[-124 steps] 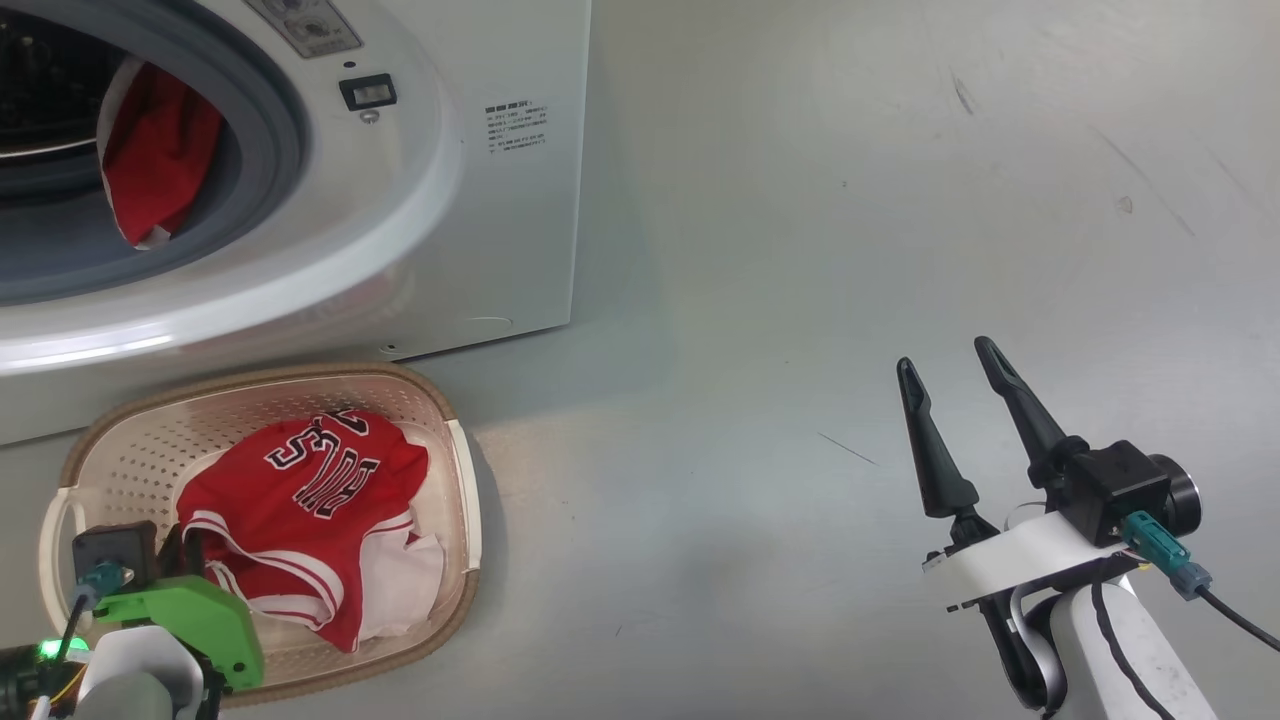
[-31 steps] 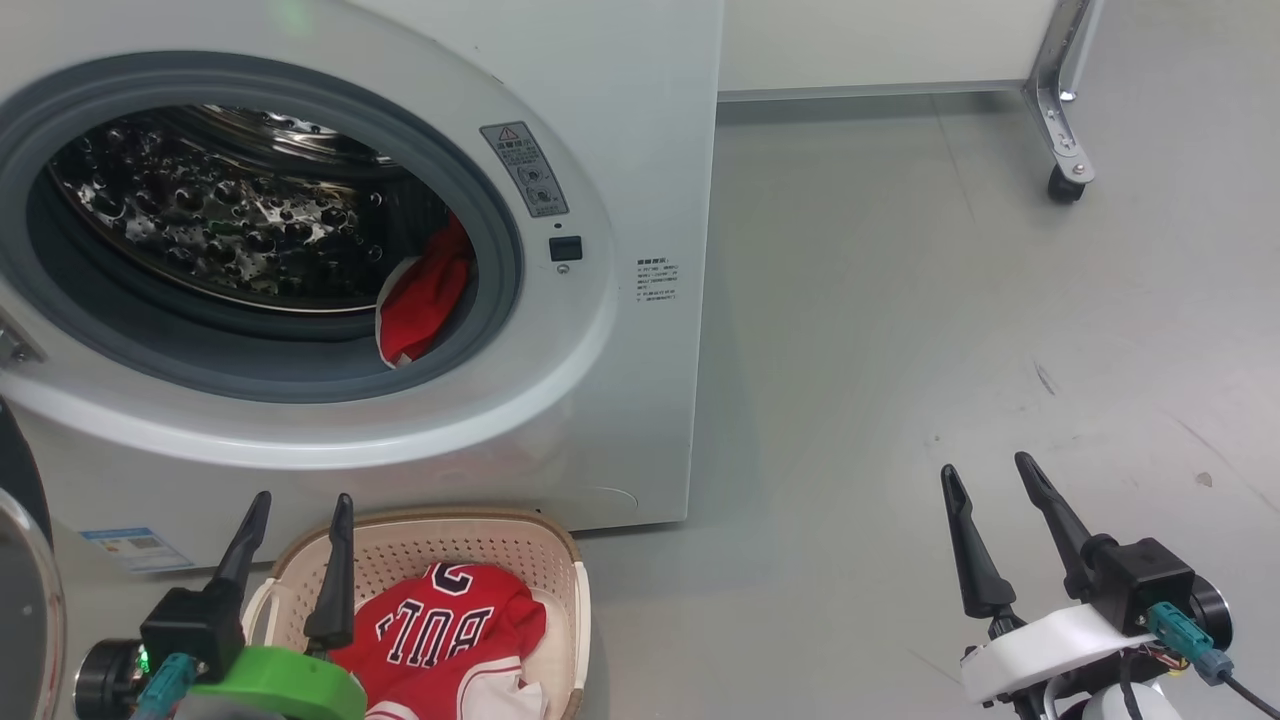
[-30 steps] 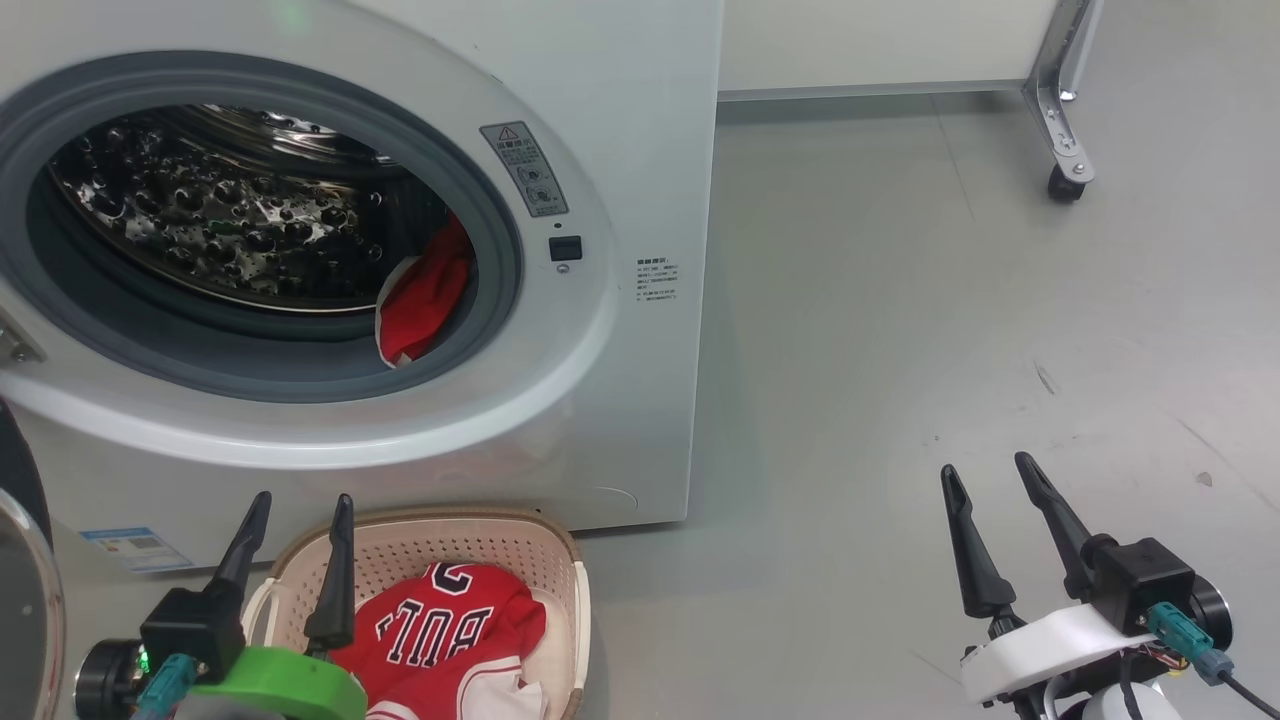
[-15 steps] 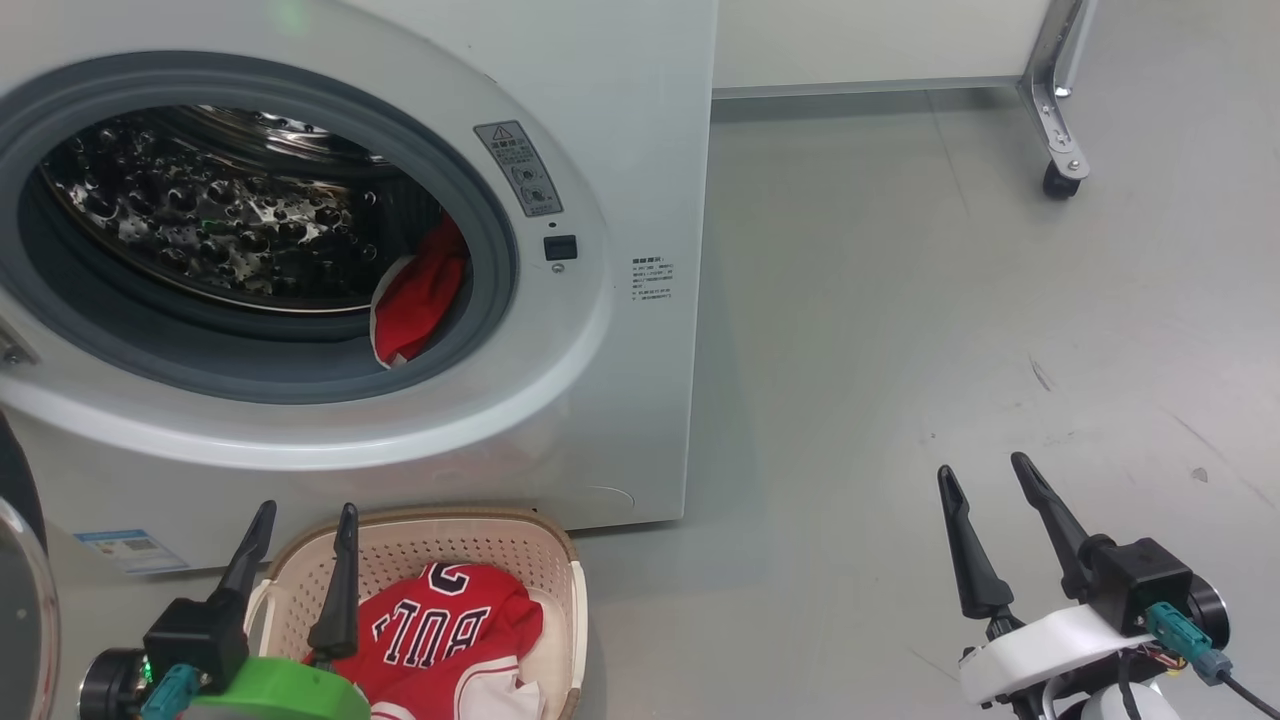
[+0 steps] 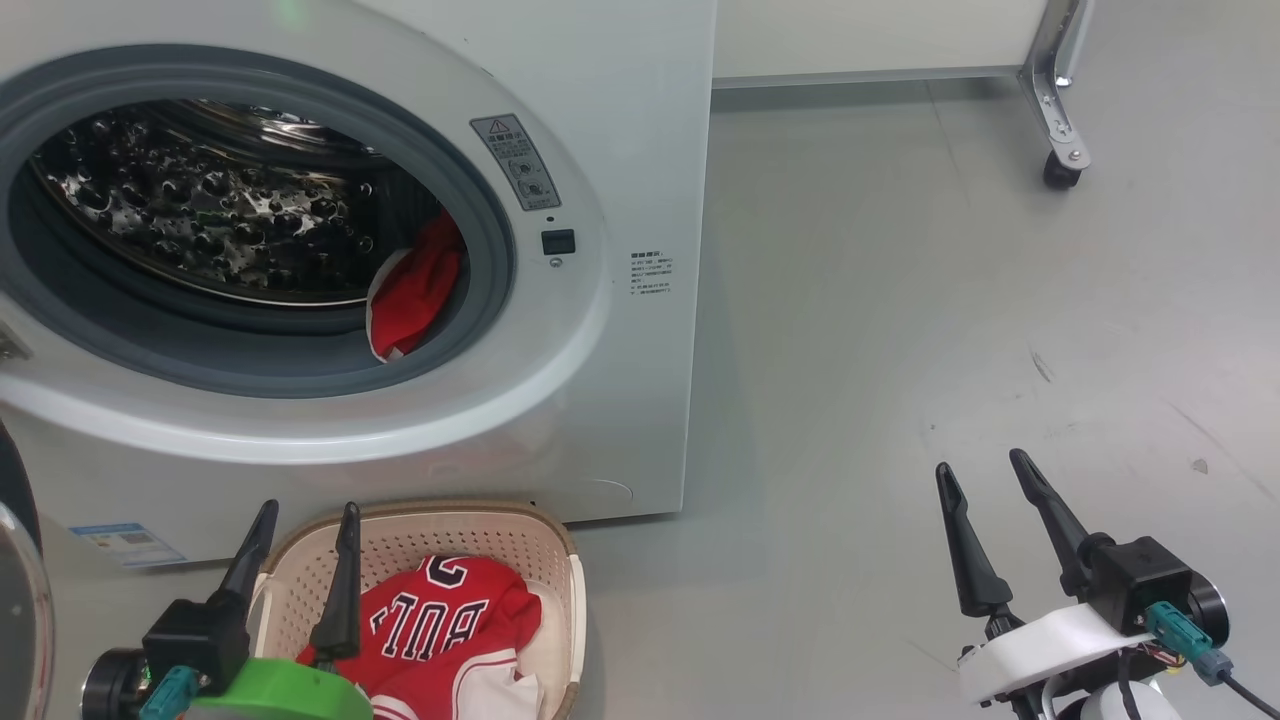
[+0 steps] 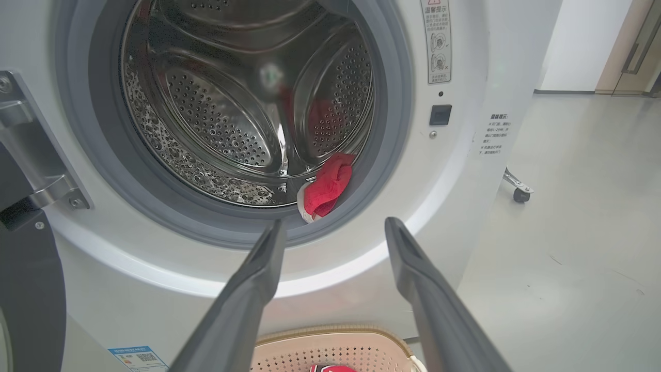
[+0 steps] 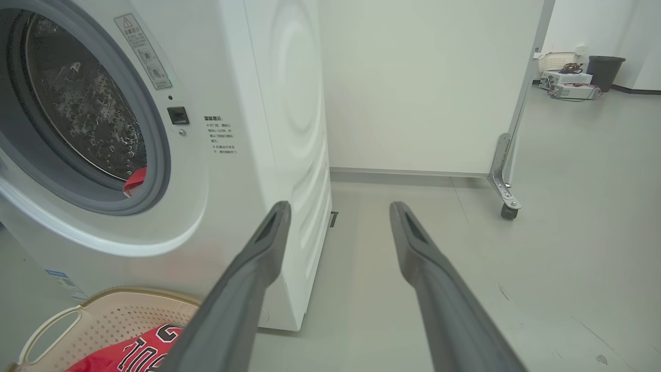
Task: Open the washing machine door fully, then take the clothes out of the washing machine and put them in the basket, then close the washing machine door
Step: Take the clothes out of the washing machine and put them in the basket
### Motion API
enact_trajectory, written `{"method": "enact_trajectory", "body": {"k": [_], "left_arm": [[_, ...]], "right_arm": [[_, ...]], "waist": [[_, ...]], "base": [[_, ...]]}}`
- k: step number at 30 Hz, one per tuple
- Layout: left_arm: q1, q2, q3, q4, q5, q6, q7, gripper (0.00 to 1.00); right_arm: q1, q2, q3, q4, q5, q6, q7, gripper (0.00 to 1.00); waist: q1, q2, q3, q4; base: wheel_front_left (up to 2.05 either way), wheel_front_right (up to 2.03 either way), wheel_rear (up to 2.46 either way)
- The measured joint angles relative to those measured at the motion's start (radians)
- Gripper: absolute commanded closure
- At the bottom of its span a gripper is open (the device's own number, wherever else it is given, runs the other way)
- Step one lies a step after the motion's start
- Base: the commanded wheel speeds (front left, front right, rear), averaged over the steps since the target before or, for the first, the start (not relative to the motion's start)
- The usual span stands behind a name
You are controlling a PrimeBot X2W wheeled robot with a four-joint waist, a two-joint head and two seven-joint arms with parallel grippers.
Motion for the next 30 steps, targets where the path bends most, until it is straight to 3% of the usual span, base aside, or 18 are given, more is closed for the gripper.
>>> {"method": "enact_trajectory", "body": {"k": [17, 30], "left_arm": [[-0.016, 0.0, 0.004, 0.007, -0.033, 0.0, 0.0, 0.0], [-0.213, 0.047, 0.057, 0.054, -0.106, 0.0, 0.078, 0.0]], "right_arm": [[-0.001, 0.0, 0.021, -0.032, -0.002, 0.0, 0.0, 0.0], [-0.062, -0.001, 0.063, -0.05, -0.022, 0.001, 0.0, 0.0]], "waist": [[0.0, 0.0, 0.117, -0.027], [0.0, 0.0, 0.252, -0.068]], "base": [[0.0, 0.0, 0.0], [0.0, 0.0, 0.0]]}}
